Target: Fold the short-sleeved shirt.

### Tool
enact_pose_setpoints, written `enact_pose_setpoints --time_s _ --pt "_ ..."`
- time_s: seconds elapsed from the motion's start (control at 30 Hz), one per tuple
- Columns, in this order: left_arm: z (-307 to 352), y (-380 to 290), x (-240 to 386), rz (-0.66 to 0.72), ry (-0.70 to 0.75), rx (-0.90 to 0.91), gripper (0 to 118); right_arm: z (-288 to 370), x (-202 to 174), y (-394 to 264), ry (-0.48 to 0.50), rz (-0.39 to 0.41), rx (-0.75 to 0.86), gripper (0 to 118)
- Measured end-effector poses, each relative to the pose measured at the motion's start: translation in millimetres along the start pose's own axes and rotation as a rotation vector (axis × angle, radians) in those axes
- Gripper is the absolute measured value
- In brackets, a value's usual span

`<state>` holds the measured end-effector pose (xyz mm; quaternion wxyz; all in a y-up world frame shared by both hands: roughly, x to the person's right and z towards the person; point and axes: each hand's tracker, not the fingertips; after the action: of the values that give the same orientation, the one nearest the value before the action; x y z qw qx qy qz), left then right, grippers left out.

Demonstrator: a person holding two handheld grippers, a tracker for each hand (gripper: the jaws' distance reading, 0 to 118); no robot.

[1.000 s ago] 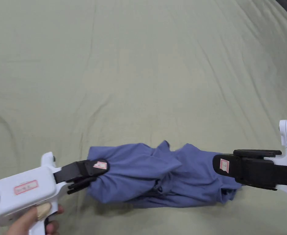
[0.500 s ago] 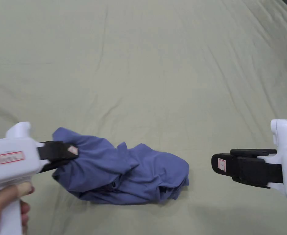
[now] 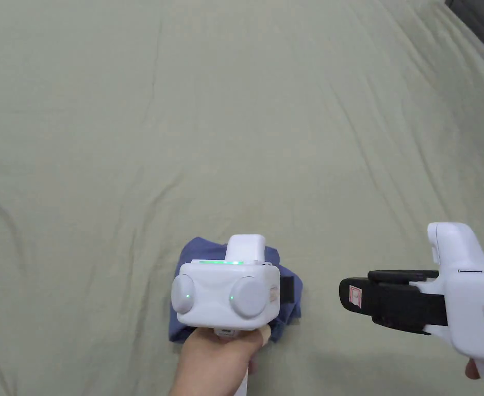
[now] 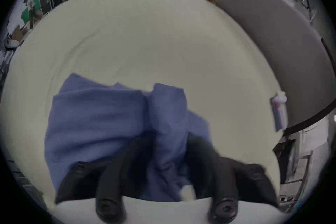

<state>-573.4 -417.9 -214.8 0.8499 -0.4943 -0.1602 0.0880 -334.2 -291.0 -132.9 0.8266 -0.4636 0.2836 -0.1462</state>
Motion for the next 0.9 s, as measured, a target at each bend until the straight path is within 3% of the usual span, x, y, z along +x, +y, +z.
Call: enact_pose_setpoints --time_s 0.03,0.1,0.17,0.2,0.23,0.27,0.33,0.37,0.43,0.47,0.57,0.9 --pt "4.6 -0.9 -1.1 0.027 -0.109 -0.009 102 -1.1 1.5 -0.8 0.004 -0.007 -0.001 2" --pt "26.4 2.4 -6.6 0.073 -0.214 -0.038 104 -2.9 4.4 -1.6 0.013 -0.017 -0.001 2" --pt "58.6 6.7 -20.3 0.084 -0.211 0.075 100 -3.3 4.6 -1.3 0.02 -0.016 0.005 2" --pt "75.7 6.1 -30.8 0.075 -0.176 0.146 85 -2.6 5.3 -0.8 0.023 -0.014 0.014 2" --pt "91.7 7.1 -41.4 0.049 -0.095 0.186 47 -1.5 6.9 -0.2 0.028 -0.015 0.023 2" --pt "98.0 8.5 -47.4 0.022 0.001 0.181 0 -1.2 7.6 0.1 0.029 -0.018 0.028 2" --pt "96.8 9.7 -60.4 -0.053 0.188 0.129 0 -1.4 8.7 1.1 0.015 -0.016 0.037 2" --pt "91.2 8.7 -66.4 -0.043 0.164 0.115 0 -1.4 9.4 1.8 -0.009 -0.005 0.044 2" --pt "70.2 4.6 -65.1 0.054 -0.078 0.06 0 -1.7 7.5 1.3 -0.046 0.011 0.045 2" --pt "63.7 2.3 -63.4 0.054 -0.099 0.044 0 -0.9 6.2 0.4 -0.05 0.012 0.045 2" --pt "33.2 -5.1 -36.5 -0.145 -0.031 -0.012 0 4.0 1.2 -5.4 -0.056 0.024 0.041 2" --pt "-27.6 -11.6 50.7 -0.185 -0.051 -0.044 0 33.5 -12.2 -23.9 -0.034 0.088 0.011 2"
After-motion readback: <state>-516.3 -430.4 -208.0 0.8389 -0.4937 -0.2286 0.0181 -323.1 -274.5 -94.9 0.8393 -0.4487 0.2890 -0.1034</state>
